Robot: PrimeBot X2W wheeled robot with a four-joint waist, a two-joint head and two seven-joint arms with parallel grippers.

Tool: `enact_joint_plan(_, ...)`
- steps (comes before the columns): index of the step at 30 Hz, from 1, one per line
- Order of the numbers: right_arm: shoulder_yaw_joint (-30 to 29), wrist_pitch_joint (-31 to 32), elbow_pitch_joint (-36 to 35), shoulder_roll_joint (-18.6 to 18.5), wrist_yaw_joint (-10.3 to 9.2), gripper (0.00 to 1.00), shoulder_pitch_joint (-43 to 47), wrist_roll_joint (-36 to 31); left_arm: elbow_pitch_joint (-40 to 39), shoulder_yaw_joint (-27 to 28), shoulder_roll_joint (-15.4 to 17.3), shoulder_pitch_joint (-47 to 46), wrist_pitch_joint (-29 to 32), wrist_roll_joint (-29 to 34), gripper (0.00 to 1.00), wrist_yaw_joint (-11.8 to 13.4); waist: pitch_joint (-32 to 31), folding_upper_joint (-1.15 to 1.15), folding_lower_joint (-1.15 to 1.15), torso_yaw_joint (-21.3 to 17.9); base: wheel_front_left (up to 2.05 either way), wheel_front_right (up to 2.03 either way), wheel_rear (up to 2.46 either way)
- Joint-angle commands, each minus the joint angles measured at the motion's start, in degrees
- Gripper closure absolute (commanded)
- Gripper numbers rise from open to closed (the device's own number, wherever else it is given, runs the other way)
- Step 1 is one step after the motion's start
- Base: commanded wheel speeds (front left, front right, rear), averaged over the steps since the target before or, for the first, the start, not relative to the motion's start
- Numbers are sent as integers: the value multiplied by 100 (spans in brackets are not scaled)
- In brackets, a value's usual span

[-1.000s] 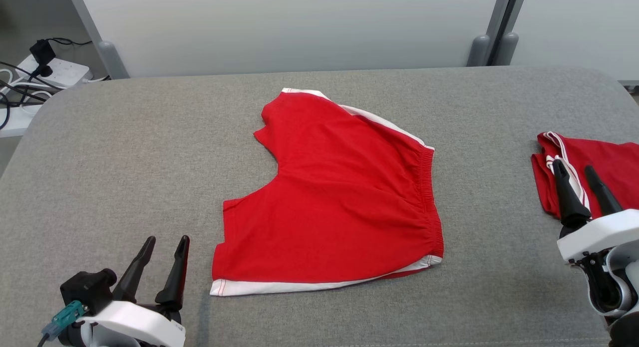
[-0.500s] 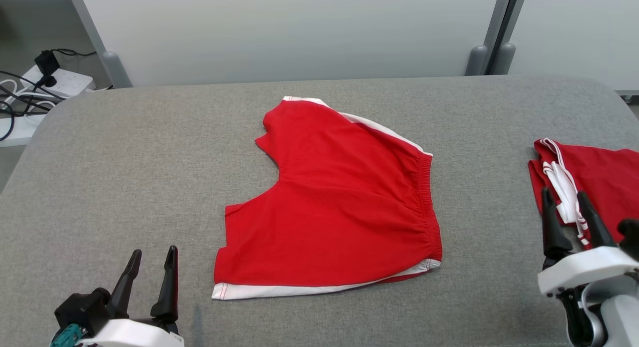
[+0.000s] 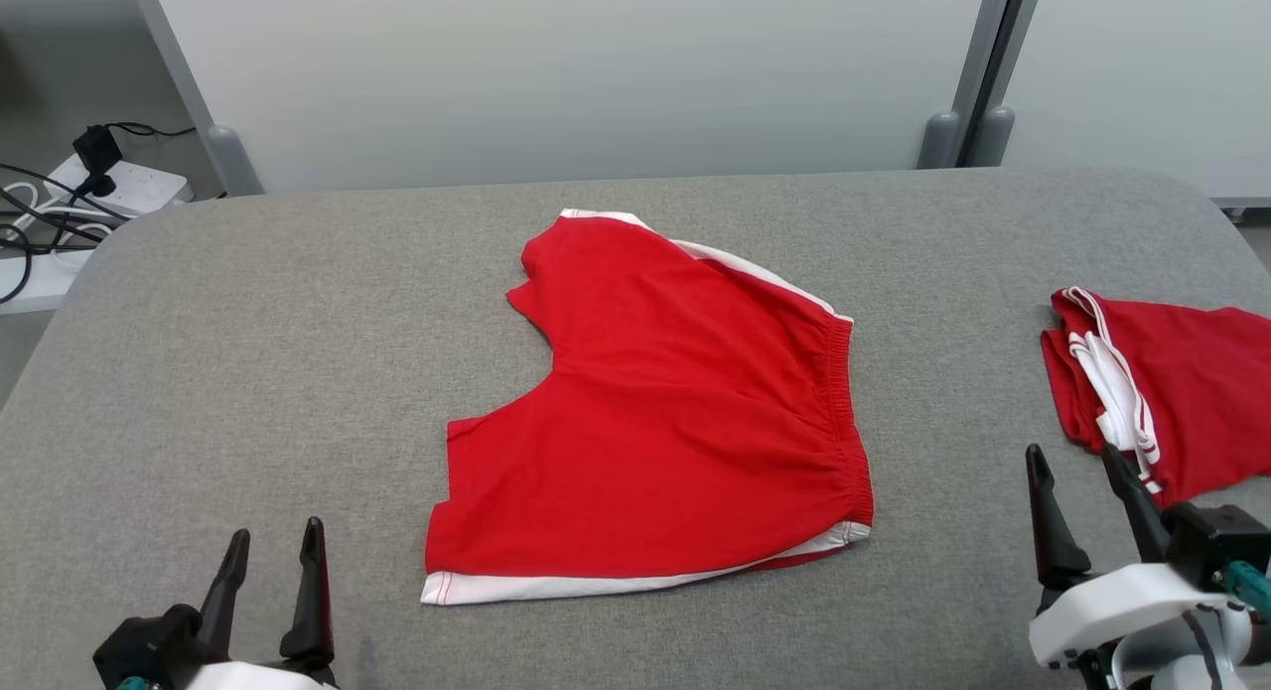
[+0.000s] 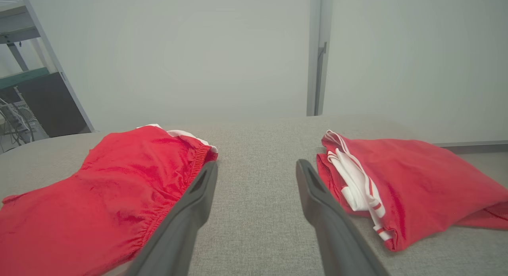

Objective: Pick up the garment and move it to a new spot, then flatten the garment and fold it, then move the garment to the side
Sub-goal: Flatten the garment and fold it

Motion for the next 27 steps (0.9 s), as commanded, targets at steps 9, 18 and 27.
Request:
enact_joint_plan(9,222,-76,-92,-3,25,0,29,-124,-118,227,-14,2,-75,135,0,-41,4,0,0,14,0,0,0)
enact_joint_plan(18,549,-76,228,-11,25,0,-23,-38,-121,130,-34,-12,-75,99,0,-41,83,0,0,61,0,0,0)
enact_joint_plan(27,1599,-76,954,-271,25,0,-405,150,-85,-51,-34,-161,-75,53,0,-41,325,0,0,285,0,0,0)
